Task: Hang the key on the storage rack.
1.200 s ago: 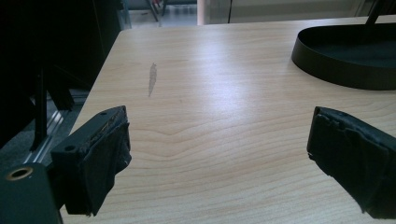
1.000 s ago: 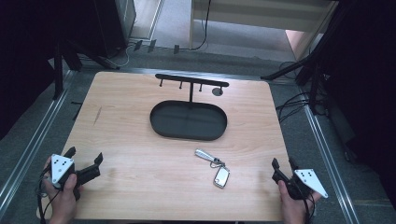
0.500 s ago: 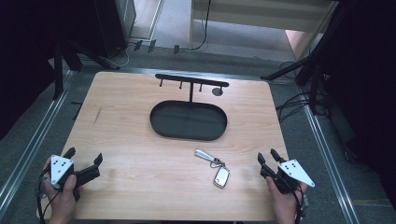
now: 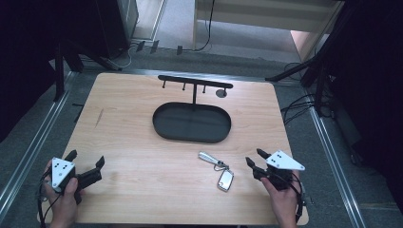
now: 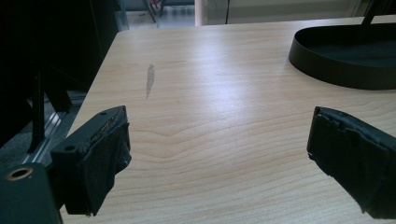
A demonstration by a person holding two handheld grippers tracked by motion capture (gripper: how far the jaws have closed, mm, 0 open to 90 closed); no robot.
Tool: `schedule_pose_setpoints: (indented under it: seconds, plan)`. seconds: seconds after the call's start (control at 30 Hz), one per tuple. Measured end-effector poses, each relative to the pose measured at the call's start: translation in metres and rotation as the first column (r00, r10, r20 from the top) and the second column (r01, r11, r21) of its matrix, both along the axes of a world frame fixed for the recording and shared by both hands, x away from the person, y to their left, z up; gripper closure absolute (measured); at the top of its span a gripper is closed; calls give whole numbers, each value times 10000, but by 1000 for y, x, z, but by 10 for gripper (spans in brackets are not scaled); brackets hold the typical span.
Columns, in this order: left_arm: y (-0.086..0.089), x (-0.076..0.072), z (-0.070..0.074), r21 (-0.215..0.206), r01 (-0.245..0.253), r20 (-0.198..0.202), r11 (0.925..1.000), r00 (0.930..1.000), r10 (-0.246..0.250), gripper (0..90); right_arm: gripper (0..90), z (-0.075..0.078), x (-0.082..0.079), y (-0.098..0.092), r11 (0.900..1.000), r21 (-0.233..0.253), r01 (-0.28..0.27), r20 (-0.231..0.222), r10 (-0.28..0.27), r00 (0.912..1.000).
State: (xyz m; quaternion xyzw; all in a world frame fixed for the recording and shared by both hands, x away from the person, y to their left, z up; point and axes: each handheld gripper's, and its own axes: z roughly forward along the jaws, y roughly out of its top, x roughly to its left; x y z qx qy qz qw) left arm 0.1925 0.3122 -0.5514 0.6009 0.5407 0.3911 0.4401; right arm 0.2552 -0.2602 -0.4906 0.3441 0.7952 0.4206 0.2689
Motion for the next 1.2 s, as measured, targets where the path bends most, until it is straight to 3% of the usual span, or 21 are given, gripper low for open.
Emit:
schedule_pose_setpoints:
  seconds: [0.2,0.33,0.5,0.67,0.7,0.83,0.93,1.07,1.2]
  plan:
    - [0,0,0,-33,23,17,10000,10000,-23,63,585,5,9,22,9949,-412,-920,-633,893,9940]
    - [0,0,0,-39,34,16,10000,10000,-34,63,679,10,13,34,9860,-809,-1456,-1005,1373,9854]
    - [0,0,0,-19,38,0,10000,10000,-38,63,738,14,18,51,9696,-1633,-1823,-1361,1609,9776]
    - [0,0,0,-24,43,2,10000,10000,-43,63,776,14,21,61,9586,-1883,-2138,-1628,1842,9693]
    - [0,0,0,-19,52,6,10000,10000,-52,63,789,14,23,67,9513,-2123,-2233,-1777,1871,9661]
    - [0,0,0,-25,57,8,10000,10000,-57,63,784,12,26,76,9384,-2488,-2397,-2105,1892,9591]
    - [0,0,0,-23,60,6,10000,10000,-60,63,754,8,30,83,9210,-2734,-2775,-2552,2087,9441]
    - [0,0,0,-19,67,4,10000,10000,-67,63,747,2,36,91,8978,-3217,-3009,-2998,2048,9318]
    - [0,0,0,-32,72,13,10000,10000,-72,63,738,-3,41,96,8806,-3491,-3204,-3369,2011,9198]
